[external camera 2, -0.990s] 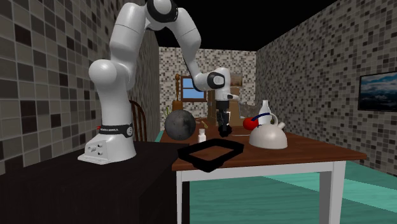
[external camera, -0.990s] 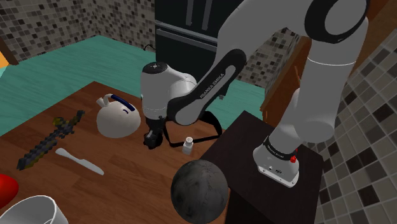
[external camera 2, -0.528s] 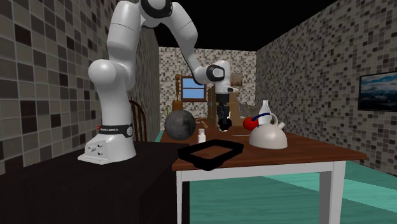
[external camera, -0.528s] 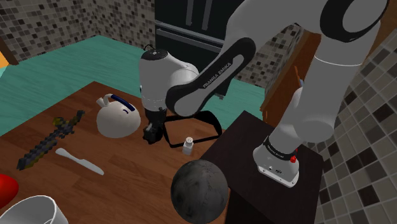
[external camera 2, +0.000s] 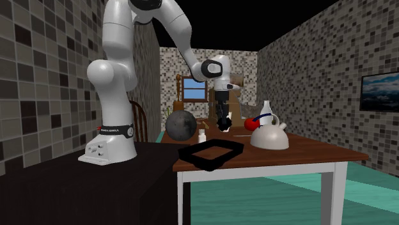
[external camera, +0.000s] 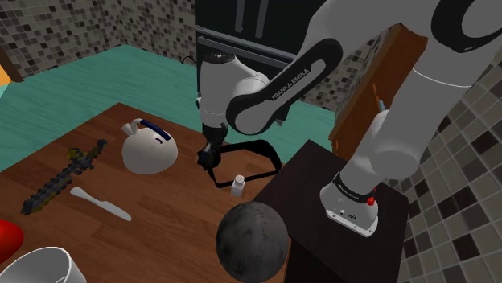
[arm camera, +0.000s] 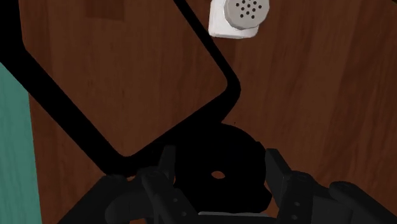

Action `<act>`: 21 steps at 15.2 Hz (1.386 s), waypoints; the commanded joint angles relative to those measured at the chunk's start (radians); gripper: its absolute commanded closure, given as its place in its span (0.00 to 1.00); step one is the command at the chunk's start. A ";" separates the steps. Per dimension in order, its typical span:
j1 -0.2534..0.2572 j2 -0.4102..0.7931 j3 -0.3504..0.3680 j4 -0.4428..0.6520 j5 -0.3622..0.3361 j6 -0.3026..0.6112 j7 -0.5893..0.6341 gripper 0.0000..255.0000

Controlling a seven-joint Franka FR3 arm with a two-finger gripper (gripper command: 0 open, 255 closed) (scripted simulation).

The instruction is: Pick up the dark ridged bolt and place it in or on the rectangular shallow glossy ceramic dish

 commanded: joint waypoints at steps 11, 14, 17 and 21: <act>-0.134 -0.242 -0.151 -0.290 0.114 0.055 -0.380 1.00; -0.137 -0.199 -0.148 -0.298 0.103 0.106 -0.371 1.00; -0.141 -0.154 -0.146 -0.304 0.088 0.156 -0.361 1.00; -0.146 -0.090 -0.146 -0.308 0.060 0.223 -0.341 1.00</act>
